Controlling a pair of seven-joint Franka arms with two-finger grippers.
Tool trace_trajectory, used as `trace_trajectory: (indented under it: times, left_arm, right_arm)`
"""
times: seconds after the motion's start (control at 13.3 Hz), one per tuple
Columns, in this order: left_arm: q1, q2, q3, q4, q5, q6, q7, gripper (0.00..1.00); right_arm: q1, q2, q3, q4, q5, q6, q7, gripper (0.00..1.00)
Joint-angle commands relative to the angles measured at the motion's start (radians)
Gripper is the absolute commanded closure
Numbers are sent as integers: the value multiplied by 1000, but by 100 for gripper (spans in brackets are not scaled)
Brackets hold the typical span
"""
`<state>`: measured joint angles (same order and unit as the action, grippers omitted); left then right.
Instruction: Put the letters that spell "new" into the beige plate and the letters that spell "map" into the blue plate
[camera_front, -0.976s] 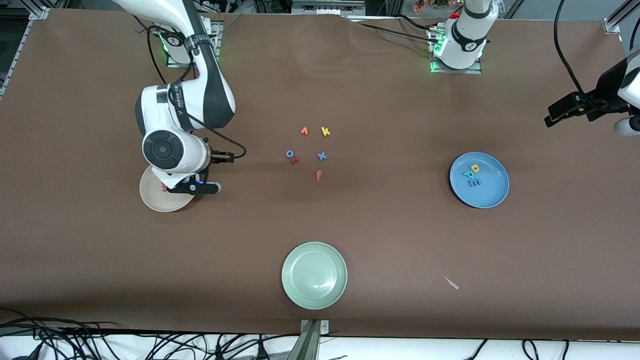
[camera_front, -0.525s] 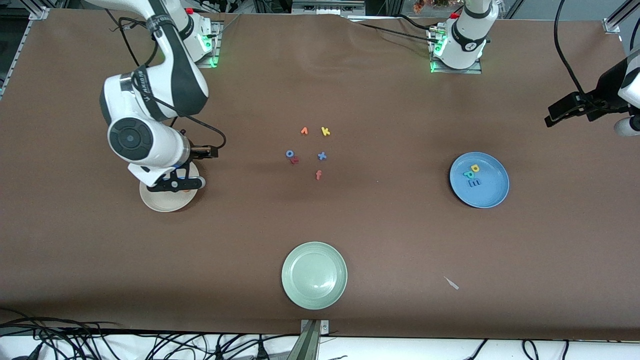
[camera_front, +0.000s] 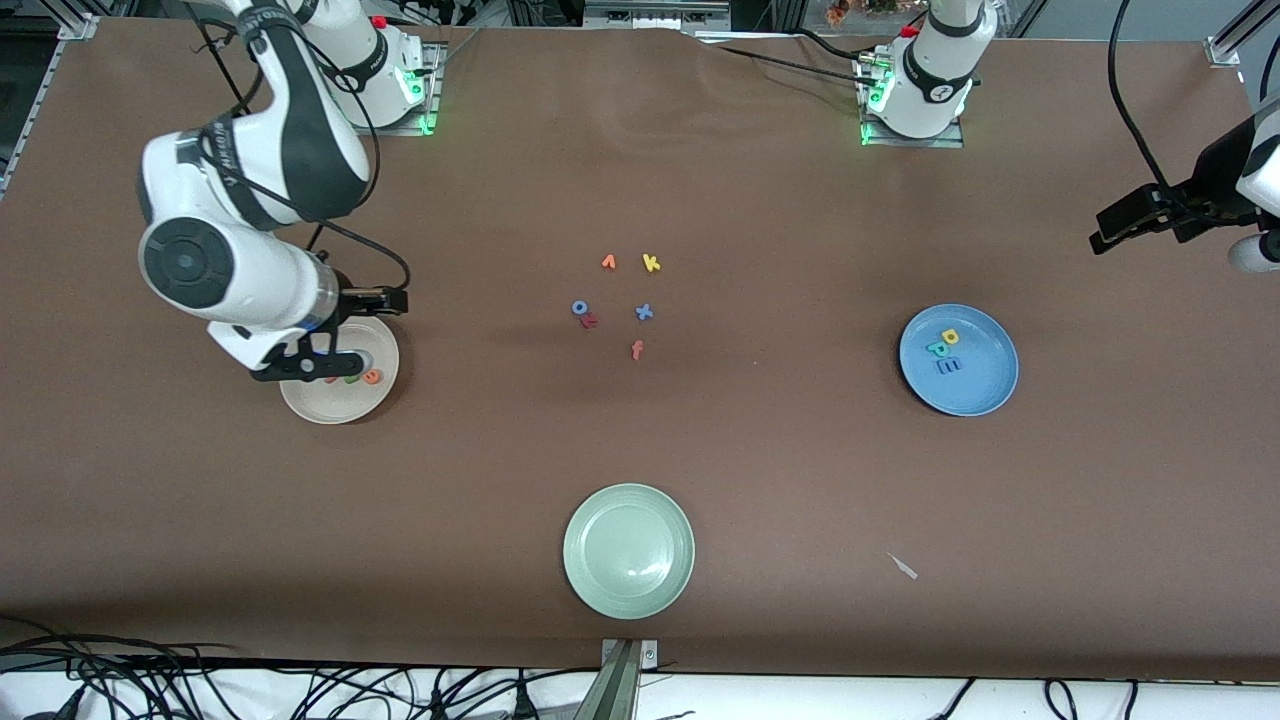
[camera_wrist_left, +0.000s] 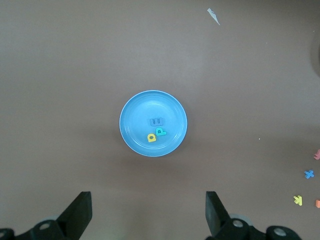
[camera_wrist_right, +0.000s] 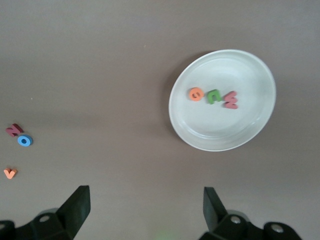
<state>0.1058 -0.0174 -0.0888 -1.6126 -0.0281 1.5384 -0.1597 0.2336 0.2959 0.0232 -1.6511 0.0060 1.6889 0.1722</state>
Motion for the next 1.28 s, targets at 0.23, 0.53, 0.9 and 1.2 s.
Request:
trace_trajectory:
  times: [0.23, 0.53, 0.9, 1.2]
  left_arm:
    - [6, 13, 0, 31, -24, -23, -6, 0]
    - [6, 13, 0, 31, -24, -23, -6, 0]
    - [6, 13, 0, 31, -24, -23, -6, 0]
    - [6, 13, 0, 31, -24, -23, -6, 0]
  right_arm:
    - [-132, -128, 44, -27, -4, -60, -132, 0]
    - [-172, -217, 21, -18, -6, -126, -132, 0]
    - [-172, -268, -77, 2, -5, -176, -128, 0]
    - [-169, -285, -161, 106, 91, -279, -128, 0]
